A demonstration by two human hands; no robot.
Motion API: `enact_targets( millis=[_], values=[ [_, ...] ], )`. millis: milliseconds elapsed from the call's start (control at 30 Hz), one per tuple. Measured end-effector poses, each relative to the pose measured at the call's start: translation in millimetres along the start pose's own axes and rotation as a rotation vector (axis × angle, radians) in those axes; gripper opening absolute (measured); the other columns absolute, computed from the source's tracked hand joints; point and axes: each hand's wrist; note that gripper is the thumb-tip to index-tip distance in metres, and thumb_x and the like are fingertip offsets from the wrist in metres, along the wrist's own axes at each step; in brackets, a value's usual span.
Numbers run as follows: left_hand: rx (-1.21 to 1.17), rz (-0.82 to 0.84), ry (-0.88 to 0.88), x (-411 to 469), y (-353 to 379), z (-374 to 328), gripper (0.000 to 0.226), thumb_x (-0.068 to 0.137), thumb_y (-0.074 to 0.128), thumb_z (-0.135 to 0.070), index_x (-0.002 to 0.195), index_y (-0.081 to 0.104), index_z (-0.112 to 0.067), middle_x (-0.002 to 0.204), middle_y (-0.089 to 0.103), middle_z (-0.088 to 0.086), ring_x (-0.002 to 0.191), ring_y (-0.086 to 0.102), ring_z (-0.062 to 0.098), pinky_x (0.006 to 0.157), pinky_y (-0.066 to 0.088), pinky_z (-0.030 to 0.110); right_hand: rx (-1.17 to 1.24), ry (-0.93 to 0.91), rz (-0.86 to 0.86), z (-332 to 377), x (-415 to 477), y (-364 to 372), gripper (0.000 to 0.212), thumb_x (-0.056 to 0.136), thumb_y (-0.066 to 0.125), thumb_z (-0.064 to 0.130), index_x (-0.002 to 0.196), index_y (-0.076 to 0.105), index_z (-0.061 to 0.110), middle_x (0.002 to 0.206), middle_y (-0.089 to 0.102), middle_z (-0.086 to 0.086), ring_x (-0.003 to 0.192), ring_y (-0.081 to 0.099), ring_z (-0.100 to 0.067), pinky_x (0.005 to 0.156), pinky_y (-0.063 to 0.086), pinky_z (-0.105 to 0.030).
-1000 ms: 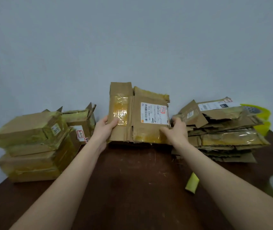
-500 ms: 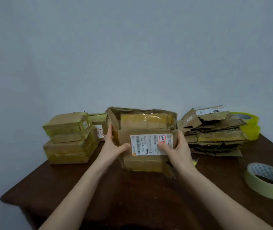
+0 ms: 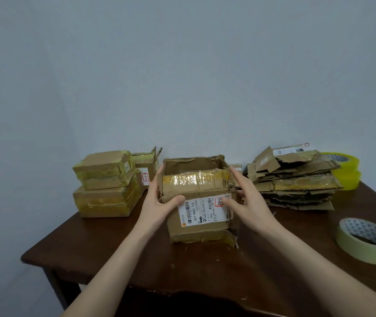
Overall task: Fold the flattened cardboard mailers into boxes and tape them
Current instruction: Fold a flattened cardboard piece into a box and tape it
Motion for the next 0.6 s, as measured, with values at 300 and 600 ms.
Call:
enact_targets(
  millis=[300,600],
  values=[
    [0.131,0.035,-0.104,17,-2,7,0.100,0.057,0.075,-0.060,0.144,0.031,-0.038,0.130,0.056,-0.003,0.116,0.057,0.013,0.096,0.051,0.037,-0.124,0.018,0.077,-4,19,-1,0.062,0.093,0.060,0.031,0.145,0.027,0.043,0.142,0.041,0.005,0.109,0.048,-0.010,0.091,0.046,-0.029],
    [0.729,-0.068,0.130,24,-11,-23,0.099,0.064,0.085,-0.036,0.144,0.027,-0.040,0.138,0.029,-0.003,0.123,0.039,0.013,0.100,0.038,0.033,-0.222,0.023,0.069,-5,28,-5,0.076,0.090,0.063,0.037,0.151,0.019,0.039,0.149,0.042,0.007,0.121,0.053,-0.021,0.094,0.046,-0.040]
  ],
)
Point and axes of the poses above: each hand's wrist, its own x-axis towards the middle knuckle, its own y-axis out of the palm, z = x × y
